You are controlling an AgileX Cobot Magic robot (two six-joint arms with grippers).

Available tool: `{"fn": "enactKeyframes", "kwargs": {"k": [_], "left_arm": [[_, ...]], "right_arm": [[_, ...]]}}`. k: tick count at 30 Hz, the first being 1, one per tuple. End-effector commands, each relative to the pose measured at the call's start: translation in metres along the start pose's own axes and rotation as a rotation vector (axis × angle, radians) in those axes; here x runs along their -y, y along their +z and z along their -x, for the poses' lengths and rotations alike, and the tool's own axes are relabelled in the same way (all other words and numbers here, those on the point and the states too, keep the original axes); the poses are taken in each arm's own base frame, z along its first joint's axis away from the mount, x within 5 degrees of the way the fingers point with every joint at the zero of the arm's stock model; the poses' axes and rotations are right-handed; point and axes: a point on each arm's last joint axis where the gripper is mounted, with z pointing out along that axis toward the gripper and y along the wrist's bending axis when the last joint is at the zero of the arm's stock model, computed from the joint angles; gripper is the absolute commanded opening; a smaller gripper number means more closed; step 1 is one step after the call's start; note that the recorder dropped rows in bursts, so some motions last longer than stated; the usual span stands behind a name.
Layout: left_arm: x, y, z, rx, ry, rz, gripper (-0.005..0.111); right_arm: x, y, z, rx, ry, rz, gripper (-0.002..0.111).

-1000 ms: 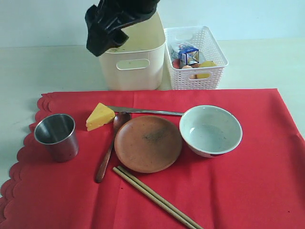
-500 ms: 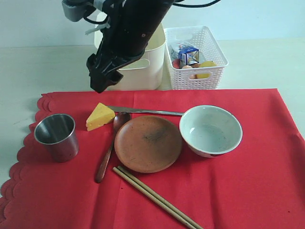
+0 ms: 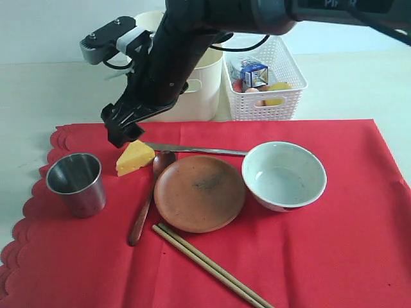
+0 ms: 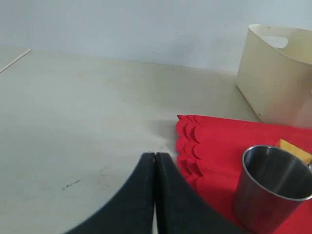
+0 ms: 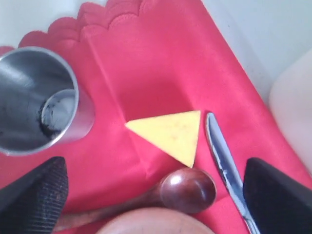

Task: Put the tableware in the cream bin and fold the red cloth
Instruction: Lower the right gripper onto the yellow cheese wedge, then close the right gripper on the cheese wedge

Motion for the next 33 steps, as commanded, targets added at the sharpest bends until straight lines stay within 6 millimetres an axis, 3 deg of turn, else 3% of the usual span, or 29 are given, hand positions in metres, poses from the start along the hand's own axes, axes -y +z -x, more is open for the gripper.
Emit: {"fn": "enactKeyframes", "kwargs": {"k": [1, 16, 28, 33], "left_arm": [[0.000, 0.000, 0.000, 0.007, 0.000, -0.007, 0.001], [0.000, 0.000, 0.000, 0.007, 0.000, -0.007, 0.001], [0.000, 0.000, 0.000, 0.007, -0.002, -0.007, 0.001], [0.000, 0.000, 0.000, 0.007, 0.000, -0.007, 0.001]], "right_arm": [[0.004, 0.014, 0.001, 0.024, 0.046, -0.023, 0.092], [0.014, 0.051, -0.012, -0.018, -0.052, -0.059, 0.092], [0.014, 0.073, -0.015, 0.003, 0.070, -0.022, 0.092], [0.014, 0.078, -0.006, 0.023, 0.124, -0.010, 0.092]]}}
